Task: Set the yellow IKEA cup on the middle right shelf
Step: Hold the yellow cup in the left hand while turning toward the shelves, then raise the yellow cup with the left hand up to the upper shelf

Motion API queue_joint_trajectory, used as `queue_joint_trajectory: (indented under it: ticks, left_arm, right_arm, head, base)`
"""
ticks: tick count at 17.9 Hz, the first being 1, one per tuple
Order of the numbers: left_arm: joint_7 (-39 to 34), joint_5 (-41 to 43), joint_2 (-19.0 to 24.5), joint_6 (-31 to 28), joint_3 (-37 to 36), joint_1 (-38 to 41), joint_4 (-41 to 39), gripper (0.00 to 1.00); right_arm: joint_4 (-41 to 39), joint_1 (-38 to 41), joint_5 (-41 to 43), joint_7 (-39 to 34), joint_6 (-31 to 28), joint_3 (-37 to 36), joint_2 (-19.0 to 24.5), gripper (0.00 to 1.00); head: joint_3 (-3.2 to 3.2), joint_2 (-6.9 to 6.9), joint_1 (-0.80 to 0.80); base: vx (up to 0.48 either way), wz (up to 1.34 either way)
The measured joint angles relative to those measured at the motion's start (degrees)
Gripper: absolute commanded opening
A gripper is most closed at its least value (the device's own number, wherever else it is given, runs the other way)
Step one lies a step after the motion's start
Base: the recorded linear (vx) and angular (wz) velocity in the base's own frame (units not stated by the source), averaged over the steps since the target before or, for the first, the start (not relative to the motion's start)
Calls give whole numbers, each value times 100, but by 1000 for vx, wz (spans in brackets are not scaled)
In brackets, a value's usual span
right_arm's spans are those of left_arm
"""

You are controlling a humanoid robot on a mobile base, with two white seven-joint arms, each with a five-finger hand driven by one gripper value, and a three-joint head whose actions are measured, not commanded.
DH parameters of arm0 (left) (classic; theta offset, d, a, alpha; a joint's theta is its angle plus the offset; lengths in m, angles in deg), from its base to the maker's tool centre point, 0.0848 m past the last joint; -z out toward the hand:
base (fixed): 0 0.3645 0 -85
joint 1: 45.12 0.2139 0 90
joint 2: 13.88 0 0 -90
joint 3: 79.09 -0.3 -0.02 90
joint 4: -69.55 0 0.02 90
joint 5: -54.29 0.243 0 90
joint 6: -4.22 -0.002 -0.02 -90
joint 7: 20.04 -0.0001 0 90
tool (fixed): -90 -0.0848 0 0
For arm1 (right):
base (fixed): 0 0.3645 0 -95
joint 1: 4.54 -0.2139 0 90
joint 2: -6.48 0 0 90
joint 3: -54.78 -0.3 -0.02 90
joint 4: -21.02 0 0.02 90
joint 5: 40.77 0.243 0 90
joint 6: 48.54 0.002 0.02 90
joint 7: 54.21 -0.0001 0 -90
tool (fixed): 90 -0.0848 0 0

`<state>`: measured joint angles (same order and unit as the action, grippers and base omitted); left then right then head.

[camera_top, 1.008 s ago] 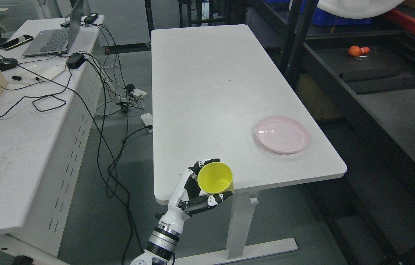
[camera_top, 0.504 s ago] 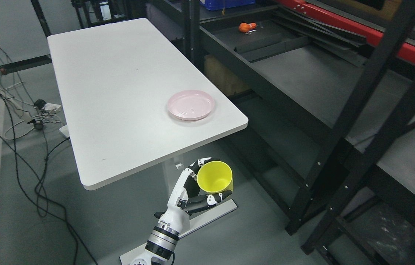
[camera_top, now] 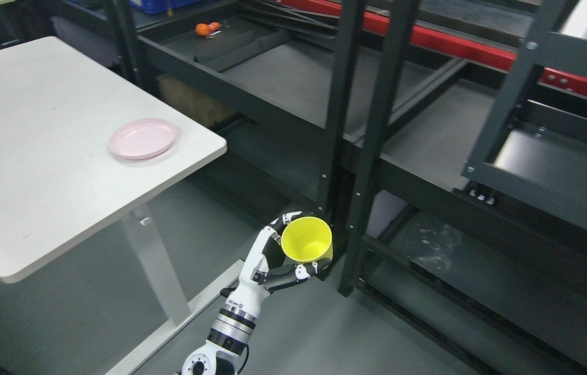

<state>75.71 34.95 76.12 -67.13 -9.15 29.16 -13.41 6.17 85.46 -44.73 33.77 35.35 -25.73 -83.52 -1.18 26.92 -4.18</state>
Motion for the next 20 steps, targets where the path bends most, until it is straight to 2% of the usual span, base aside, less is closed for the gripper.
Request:
queue_joint_trajectory:
  ticks: [11, 20]
  left_arm:
    - [2, 0, 0, -78, -27, -461, 32, 0]
    - [-7, 4, 1, -98, -5, -681, 61, 0]
  right_arm:
    - [1, 3, 0, 35, 0, 0, 0, 99]
    - [0, -2, 0, -2, 0, 0, 0, 99]
  head:
    - [0, -3, 0]
    - [0, -3, 0]
  base:
    - [-143, -779]
    - [58, -84]
